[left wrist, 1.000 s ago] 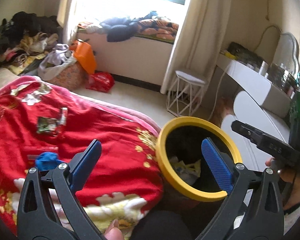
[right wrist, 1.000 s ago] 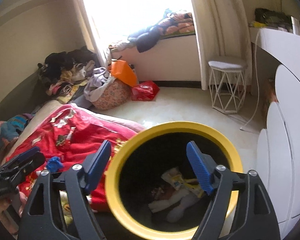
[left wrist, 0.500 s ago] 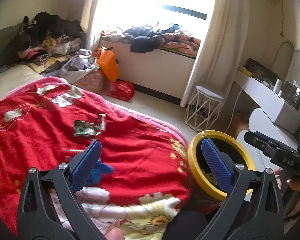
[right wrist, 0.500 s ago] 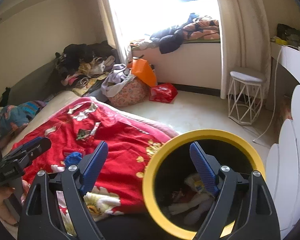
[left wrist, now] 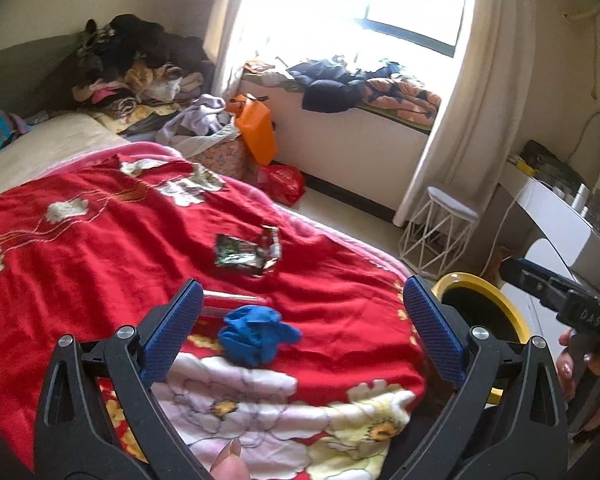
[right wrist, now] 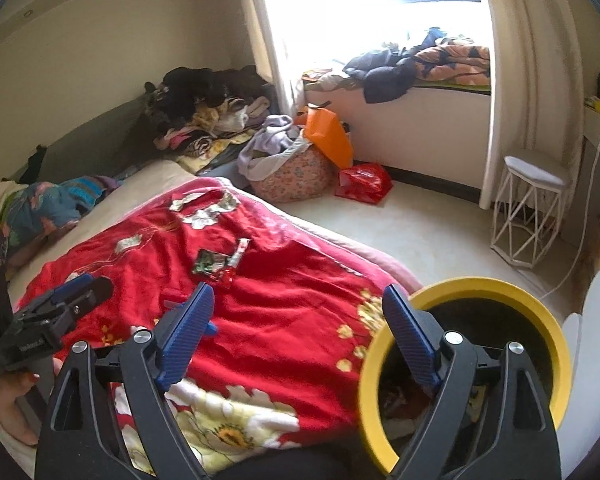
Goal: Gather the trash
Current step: 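Move both open tools back over the bed toward the blue glove, then grasp the blue glove with the left tool while the right grasps the red snack stick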
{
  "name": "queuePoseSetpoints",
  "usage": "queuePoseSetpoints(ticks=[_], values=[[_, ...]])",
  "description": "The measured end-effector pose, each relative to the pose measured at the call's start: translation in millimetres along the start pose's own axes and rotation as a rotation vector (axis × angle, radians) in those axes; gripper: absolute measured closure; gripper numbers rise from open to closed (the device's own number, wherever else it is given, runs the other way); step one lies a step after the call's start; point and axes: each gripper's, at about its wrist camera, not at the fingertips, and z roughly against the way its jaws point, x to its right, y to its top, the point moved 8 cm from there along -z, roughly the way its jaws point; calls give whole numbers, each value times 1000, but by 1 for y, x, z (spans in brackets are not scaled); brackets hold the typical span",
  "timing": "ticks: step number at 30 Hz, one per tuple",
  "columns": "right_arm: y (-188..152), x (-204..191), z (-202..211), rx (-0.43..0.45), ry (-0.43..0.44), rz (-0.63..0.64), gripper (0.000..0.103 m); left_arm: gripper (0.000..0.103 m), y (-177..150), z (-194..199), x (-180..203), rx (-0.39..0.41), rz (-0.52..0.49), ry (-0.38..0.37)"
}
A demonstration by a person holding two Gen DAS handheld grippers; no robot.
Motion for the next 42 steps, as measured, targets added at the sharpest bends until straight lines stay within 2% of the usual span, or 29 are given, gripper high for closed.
queuePoseSetpoints(ticks=[12,21,26,32,37,42], values=[[25,-42,-63,-43,25,73,19,11,-20,-15,-46,-45,36,47],[38,-59,-130,-105,49,59,19,11,-43,-41,-60,-119,69,8],[33,-66,-169,-166,54,50,19,11,-50,-57,-60,-154,101,-42],[19,-73,-205,-225,67,42,19,21,-58,-75,-59,-183,103,-60],[7,-80,-231,-270,84,37,30,29,-66,-86,-61,-210,118,-68],[-5,-85,-252,-321,113,22,42,32,-73,-92,-63,-228,131,-68]])
